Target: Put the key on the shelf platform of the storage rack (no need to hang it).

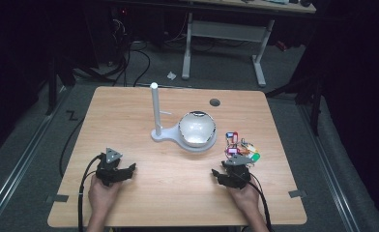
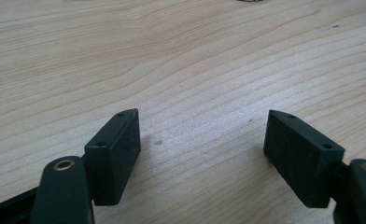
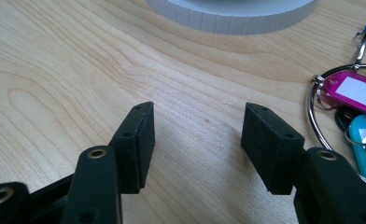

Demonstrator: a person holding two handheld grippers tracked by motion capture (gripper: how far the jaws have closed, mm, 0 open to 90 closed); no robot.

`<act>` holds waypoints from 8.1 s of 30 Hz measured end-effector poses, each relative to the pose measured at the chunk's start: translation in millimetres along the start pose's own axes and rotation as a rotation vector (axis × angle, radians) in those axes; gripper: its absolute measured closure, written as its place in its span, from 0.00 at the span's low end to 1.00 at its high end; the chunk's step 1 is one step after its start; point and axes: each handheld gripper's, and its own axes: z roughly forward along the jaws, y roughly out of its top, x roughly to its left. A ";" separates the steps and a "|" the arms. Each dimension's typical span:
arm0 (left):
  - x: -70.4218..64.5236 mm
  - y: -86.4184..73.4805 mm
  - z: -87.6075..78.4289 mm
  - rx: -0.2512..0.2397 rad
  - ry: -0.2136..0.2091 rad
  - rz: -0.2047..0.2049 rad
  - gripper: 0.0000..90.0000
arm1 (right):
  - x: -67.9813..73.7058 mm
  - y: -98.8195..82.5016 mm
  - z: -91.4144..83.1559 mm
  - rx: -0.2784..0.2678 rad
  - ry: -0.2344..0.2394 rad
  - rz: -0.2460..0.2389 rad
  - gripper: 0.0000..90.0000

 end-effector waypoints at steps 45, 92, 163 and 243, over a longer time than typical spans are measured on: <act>0.0 -0.4 -1.1 0.002 0.002 -0.002 0.30 | 0.4 -0.2 -13.0 -0.014 -0.061 0.027 0.52; -0.6 -0.6 -0.7 0.004 0.003 -0.004 0.31 | -82.2 24.2 -19.2 0.034 -0.143 0.133 0.45; -0.4 -0.5 -1.1 0.005 0.004 -0.005 0.30 | -95.9 25.3 -24.3 0.010 -0.091 0.127 0.90; 0.1 -0.6 -1.6 0.008 -0.003 0.002 0.30 | -28.2 157.9 -116.8 -0.201 0.194 -0.093 0.90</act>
